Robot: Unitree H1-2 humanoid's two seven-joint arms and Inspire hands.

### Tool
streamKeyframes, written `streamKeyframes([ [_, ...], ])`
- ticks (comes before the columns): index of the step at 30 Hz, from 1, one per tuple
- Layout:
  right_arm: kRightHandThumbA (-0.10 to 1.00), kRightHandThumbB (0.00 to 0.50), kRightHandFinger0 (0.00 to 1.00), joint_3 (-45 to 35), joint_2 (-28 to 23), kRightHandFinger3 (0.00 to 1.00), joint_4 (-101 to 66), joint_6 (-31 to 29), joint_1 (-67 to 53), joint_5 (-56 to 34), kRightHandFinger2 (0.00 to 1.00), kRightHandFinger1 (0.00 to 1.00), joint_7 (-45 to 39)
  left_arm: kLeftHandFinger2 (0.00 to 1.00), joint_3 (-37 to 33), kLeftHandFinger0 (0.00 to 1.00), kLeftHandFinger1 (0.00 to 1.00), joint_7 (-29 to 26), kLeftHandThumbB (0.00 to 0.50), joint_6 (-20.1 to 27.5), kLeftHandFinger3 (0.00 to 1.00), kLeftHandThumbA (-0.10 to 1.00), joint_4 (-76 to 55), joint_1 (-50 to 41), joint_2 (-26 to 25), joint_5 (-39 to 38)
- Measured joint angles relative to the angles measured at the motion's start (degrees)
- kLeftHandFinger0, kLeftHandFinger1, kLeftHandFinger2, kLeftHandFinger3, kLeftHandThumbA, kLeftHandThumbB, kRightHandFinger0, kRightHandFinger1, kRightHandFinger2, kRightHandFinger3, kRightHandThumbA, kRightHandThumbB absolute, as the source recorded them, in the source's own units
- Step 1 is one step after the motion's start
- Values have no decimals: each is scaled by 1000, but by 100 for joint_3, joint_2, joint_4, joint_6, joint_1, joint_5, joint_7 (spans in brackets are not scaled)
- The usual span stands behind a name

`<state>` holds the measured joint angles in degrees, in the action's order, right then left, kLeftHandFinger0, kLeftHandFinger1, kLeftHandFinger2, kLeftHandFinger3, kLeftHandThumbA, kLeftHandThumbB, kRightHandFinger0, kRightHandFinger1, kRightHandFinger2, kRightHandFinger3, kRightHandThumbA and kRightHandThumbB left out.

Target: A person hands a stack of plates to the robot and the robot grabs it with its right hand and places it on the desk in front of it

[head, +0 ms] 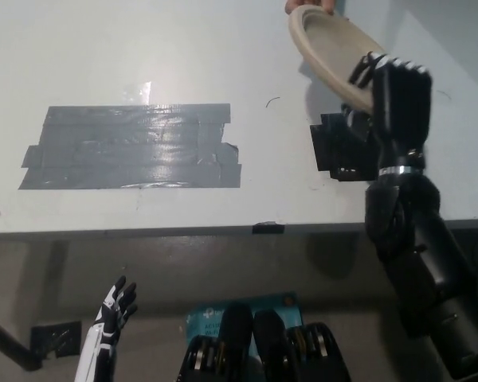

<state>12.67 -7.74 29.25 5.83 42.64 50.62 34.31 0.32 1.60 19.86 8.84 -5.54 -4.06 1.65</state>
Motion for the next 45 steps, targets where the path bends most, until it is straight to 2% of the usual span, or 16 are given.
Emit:
streamKeyframes([
  [7,1000,17,0,9,-84,17,-434,-36,-4,45,23,0,311,1000,-2,1000,1000,26,188,-1,1000,1000,0,4,2,-4],
  [8,1000,10,0,18,-94,35,-498,-36,-5,53,47,0,318,1000,-1,1000,1000,26,184,-1,1000,1000,0,5,2,-4],
  [10,978,10,0,36,-159,133,-908,-50,-28,73,174,0,322,1000,0,1000,1000,28,177,-8,1000,1000,-3,12,1,-3],
  [14,1000,18,0,59,-309,211,-1287,-111,-31,76,258,0,319,1000,5,1000,1000,28,183,-13,1000,1000,-3,44,0,-2],
  [16,948,14,0,83,-434,218,-1422,-117,-31,83,266,0,272,1000,6,1000,1000,28,176,-13,1000,1000,-3,69,1,0],
  [18,916,14,0,136,-555,222,-1440,-158,-31,105,216,0,241,1000,6,1000,1000,28,168,-16,1000,1000,-3,83,1,-1],
  [20,954,10,0,245,-720,207,-1401,-231,-31,145,156,0,202,1000,9,1000,1000,30,171,-16,1000,1000,-2,89,0,-6],
  [22,932,16,0,402,-860,195,-1311,-278,-28,234,121,0,160,1000,10,1000,1000,31,179,-16,1000,1000,-1,91,1,-5],
  [24,872,20,0,505,-942,158,-1224,-304,-28,290,87,0,129,1000,9,1000,1000,31,175,-16,1000,1000,-1,95,2,-4],
  [25,877,28,0,633,-1028,157,-1099,-321,-28,351,81,0,73,1000,10,1000,1000,31,174,-16,1000,1000,-1,98,-1,-3],
  [27,878,39,0,830,-1152,82,-828,-379,-26,462,33,0,43,1000,10,1000,1000,31,167,-18,1000,1000,-5,104,-2,2],
  [30,799,42,0,1064,-1266,67,-360,-466,-26,572,28,0,30,1000,12,1000,1000,30,170,-24,1000,1000,-10,112,-5,6],
  [37,792,31,0,1400,-1333,74,631,-638,-26,700,27,0,82,1000,10,1000,1000,30,170,-52,1000,1000,-16,155,-5,14],
  [42,823,23,0,1486,-1333,40,855,-728,-15,731,0,0,205,1000,11,1000,1000,30,169,-67,1000,1000,-16,177,-4,23],
  [44,902,38,0,1503,-1333,54,864,-740,-15,745,12,0,230,1000,12,1000,1000,30,170,-79,1000,1000,-17,178,-5,23],
  [45,962,75,0,1507,-1333,87,843,-735,-15,752,47,6,218,1000,13,1000,1000,30,172,-87,1000,1000,-18,180,-5,23],
])
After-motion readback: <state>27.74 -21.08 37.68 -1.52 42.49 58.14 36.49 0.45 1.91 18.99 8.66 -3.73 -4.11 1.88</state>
